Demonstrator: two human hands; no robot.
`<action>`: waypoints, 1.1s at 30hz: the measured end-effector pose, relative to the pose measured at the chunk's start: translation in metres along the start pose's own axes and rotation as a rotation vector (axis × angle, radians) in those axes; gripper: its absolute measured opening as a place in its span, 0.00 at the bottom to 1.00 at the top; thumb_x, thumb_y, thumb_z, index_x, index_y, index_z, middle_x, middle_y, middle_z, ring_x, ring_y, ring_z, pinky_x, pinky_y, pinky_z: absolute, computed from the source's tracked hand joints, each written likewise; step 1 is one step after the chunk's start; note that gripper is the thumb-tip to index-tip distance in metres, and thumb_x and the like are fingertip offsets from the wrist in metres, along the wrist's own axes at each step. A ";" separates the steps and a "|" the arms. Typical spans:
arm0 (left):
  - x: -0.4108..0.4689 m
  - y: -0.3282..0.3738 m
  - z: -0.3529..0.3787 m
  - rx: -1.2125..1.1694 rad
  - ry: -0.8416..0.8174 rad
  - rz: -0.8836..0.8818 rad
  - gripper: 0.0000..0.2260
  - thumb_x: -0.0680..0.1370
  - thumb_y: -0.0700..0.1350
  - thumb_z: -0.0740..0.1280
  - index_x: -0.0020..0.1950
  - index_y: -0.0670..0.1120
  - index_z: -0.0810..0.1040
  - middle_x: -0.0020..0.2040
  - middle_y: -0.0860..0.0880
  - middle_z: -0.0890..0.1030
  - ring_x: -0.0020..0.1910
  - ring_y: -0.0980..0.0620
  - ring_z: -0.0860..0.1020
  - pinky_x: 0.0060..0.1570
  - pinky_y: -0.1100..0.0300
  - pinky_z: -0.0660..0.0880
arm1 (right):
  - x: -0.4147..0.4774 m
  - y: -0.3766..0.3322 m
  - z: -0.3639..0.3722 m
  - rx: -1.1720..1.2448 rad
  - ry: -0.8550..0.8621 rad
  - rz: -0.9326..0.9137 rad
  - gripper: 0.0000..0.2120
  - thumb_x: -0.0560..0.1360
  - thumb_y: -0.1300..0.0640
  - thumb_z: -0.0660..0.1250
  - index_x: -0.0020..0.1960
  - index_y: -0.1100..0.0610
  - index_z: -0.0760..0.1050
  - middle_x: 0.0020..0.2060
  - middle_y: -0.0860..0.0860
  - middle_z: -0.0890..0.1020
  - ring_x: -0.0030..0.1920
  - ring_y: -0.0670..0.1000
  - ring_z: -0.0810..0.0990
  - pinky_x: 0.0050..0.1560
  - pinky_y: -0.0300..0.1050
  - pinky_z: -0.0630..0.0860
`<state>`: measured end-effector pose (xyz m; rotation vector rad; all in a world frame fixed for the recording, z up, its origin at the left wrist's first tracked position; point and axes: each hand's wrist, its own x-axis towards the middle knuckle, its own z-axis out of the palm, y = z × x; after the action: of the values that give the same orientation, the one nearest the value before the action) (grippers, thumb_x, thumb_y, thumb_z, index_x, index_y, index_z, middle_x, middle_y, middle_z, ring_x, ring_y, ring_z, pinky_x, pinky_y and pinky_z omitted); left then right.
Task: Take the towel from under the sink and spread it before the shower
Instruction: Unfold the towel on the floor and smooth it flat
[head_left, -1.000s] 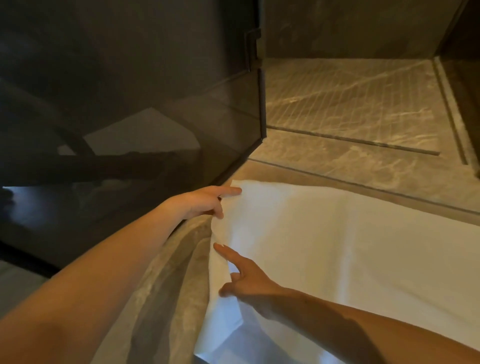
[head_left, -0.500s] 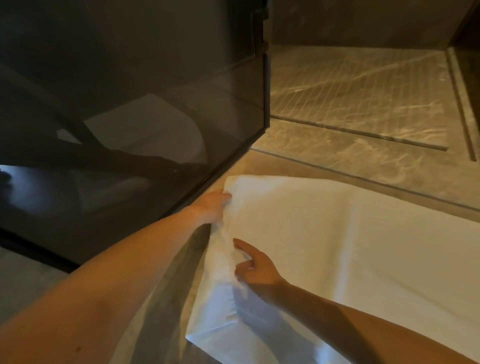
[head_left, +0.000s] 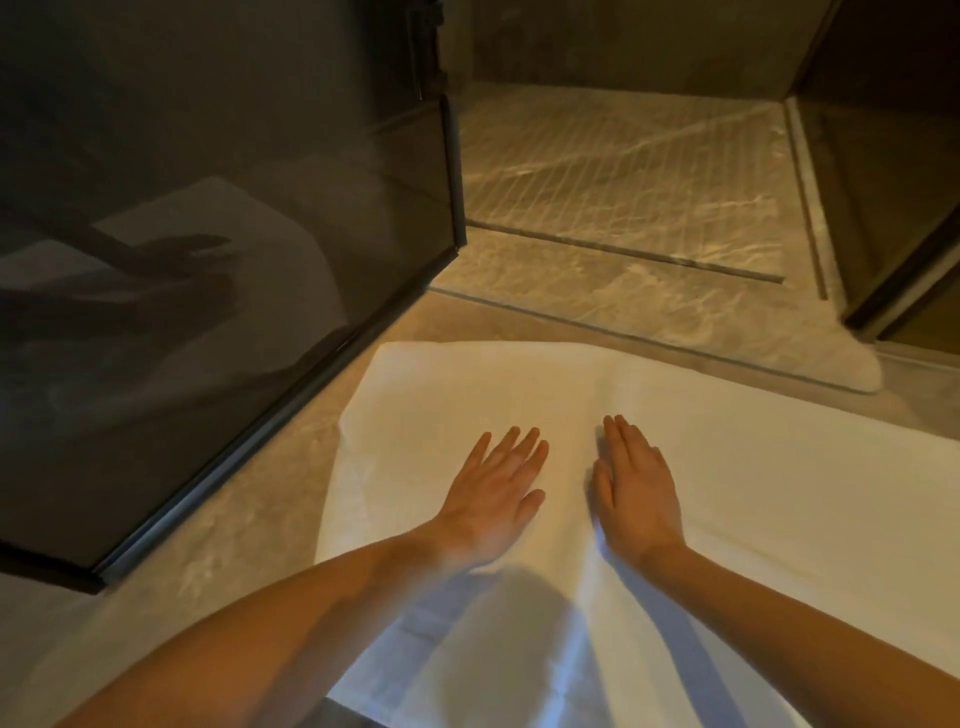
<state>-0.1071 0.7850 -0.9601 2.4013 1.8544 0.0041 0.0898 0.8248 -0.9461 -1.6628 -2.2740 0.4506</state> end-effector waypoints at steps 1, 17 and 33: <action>0.001 0.005 0.006 -0.006 -0.012 -0.007 0.26 0.83 0.55 0.45 0.80 0.49 0.45 0.81 0.50 0.45 0.78 0.51 0.42 0.72 0.53 0.32 | -0.003 0.008 0.002 -0.019 -0.025 0.044 0.26 0.83 0.52 0.50 0.80 0.57 0.50 0.79 0.54 0.55 0.78 0.53 0.52 0.77 0.51 0.48; 0.004 0.042 0.039 -0.074 0.015 -0.034 0.28 0.80 0.59 0.37 0.79 0.52 0.41 0.80 0.51 0.41 0.78 0.52 0.38 0.76 0.49 0.40 | -0.031 0.089 -0.002 -0.206 -0.121 -0.020 0.31 0.80 0.41 0.38 0.80 0.52 0.42 0.79 0.48 0.46 0.76 0.43 0.38 0.76 0.45 0.39; -0.037 -0.022 0.024 -0.071 -0.010 -0.125 0.29 0.80 0.61 0.38 0.79 0.54 0.40 0.78 0.56 0.37 0.76 0.56 0.35 0.74 0.54 0.34 | -0.024 0.063 -0.001 -0.127 -0.092 0.055 0.34 0.77 0.41 0.40 0.80 0.54 0.49 0.79 0.51 0.52 0.79 0.50 0.46 0.77 0.49 0.43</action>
<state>-0.1363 0.7530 -0.9833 2.2317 1.9613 0.0469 0.1519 0.8198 -0.9729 -1.8048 -2.3718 0.4111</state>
